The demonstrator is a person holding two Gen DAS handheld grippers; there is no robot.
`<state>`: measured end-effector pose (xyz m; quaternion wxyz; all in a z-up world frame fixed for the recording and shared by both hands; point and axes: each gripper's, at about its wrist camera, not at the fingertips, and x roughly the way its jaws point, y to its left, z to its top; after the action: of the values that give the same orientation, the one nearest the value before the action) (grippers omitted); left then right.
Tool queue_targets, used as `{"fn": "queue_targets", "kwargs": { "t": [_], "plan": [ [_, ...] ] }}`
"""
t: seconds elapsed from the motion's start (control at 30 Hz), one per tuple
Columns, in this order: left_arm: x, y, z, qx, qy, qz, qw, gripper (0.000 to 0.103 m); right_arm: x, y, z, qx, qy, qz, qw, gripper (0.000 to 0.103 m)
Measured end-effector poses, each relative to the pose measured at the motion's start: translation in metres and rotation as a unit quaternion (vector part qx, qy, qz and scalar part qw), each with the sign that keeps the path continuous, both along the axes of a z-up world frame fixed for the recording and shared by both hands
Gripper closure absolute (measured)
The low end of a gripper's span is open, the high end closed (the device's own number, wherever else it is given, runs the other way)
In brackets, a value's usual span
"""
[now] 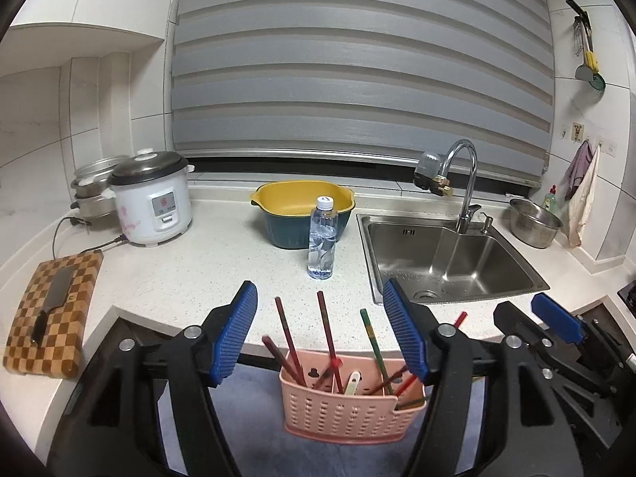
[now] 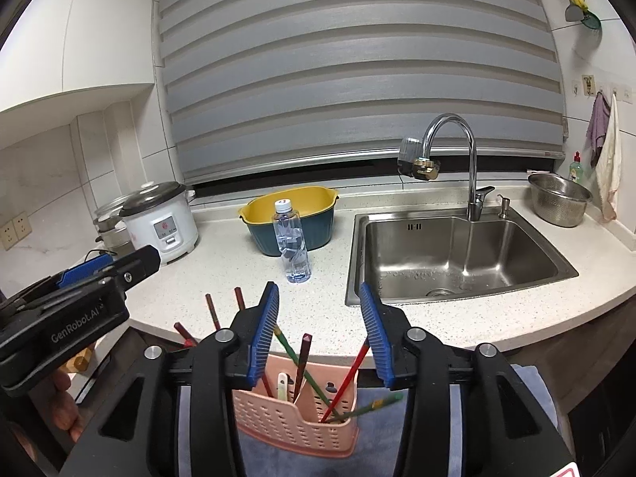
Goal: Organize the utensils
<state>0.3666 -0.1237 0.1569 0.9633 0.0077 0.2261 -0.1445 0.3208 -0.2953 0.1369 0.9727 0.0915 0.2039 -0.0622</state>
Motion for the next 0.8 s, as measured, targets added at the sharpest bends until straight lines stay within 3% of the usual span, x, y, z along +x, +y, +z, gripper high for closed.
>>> {"fn": "queue_targets", "kwargs": {
  "t": [0.07,0.13,0.43,0.8],
  "plan": [
    [-0.013,0.003,0.002,0.007,-0.002,0.003,1.0000,0.038,-0.016,0.002,0.005,0.005,-0.006,0.000,1.000,0.045],
    [-0.031,0.007,0.004,0.015,-0.003,0.007,0.9999,0.028,-0.037,0.005,0.010,0.004,-0.010,0.000,1.000,0.041],
    [-0.116,0.031,0.000,0.053,0.006,0.028,0.9982,0.014,-0.131,0.035,0.008,-0.052,0.020,-0.011,0.998,0.025],
    [-0.187,0.050,-0.028,0.084,0.038,0.040,0.9949,0.007,-0.204,0.042,-0.024,0.030,0.093,-0.036,0.995,0.018]
  ]
}}
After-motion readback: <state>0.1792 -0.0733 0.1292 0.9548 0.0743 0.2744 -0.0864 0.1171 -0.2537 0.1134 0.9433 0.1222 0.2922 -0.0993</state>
